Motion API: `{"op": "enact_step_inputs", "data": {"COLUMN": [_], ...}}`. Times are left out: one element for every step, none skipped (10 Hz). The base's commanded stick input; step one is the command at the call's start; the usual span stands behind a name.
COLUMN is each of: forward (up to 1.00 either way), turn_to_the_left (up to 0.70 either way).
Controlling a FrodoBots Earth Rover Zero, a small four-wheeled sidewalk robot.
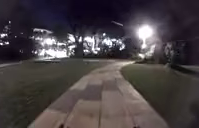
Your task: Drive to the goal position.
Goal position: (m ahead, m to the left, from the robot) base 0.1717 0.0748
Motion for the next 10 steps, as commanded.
{"op": "enact_step_inputs", "data": {"forward": [0.3, 0.3, 0.3, 0.3, 0.3, 0.3, 0.3, 0.3, 0.3, 0.3], "turn_to_the_left": [0.0, 0.0, 0.0, 0.0, 0.0, 0.0, 0.0, 0.0, 0.0, 0.0]}}
